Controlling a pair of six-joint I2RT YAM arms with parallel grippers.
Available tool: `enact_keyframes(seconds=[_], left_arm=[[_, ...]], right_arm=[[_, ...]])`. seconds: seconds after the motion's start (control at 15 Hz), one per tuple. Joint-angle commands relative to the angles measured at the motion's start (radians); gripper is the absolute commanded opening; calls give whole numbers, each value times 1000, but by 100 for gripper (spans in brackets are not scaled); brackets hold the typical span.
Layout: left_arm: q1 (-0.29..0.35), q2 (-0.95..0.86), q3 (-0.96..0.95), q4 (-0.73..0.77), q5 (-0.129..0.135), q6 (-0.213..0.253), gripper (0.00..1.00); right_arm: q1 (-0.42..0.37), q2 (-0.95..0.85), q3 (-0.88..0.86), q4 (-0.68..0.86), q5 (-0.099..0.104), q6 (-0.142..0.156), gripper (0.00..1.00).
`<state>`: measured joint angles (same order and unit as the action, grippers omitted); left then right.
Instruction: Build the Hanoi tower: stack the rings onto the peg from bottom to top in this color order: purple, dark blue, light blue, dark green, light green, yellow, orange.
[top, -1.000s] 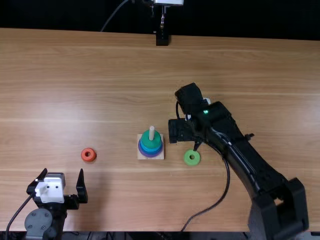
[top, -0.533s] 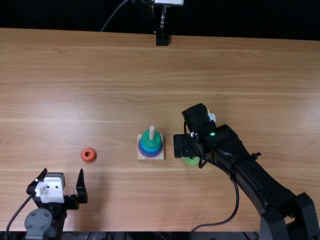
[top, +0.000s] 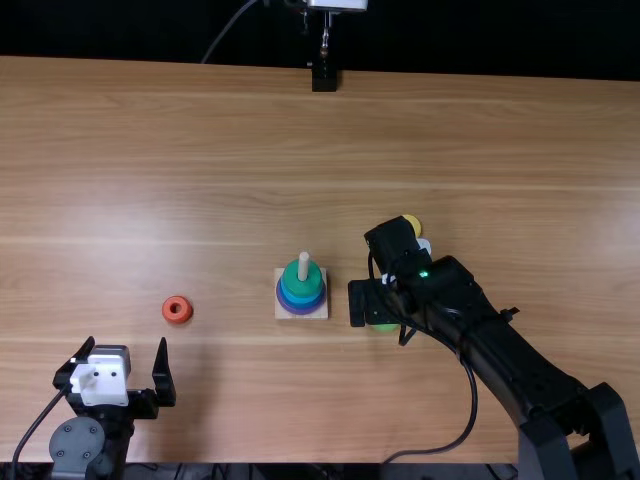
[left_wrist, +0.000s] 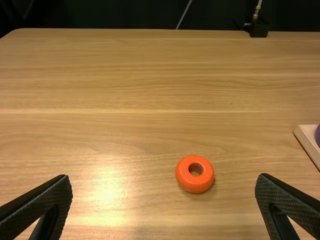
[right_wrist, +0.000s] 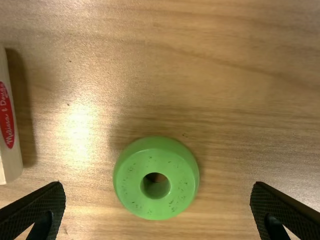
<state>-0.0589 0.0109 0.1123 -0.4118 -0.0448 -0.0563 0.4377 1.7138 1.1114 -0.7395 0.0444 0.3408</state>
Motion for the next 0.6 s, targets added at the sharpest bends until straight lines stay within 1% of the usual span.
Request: enact_keyframes(seconds=[0.0, 0.53], left_arm=[[1, -11, -112, -80, 6, 3, 100], [-1, -11, -112, -80, 6, 3, 100]], right_arm=[[1, -14, -16, 2, -2, 7, 100], [3, 76, -5, 0, 2, 9, 100]])
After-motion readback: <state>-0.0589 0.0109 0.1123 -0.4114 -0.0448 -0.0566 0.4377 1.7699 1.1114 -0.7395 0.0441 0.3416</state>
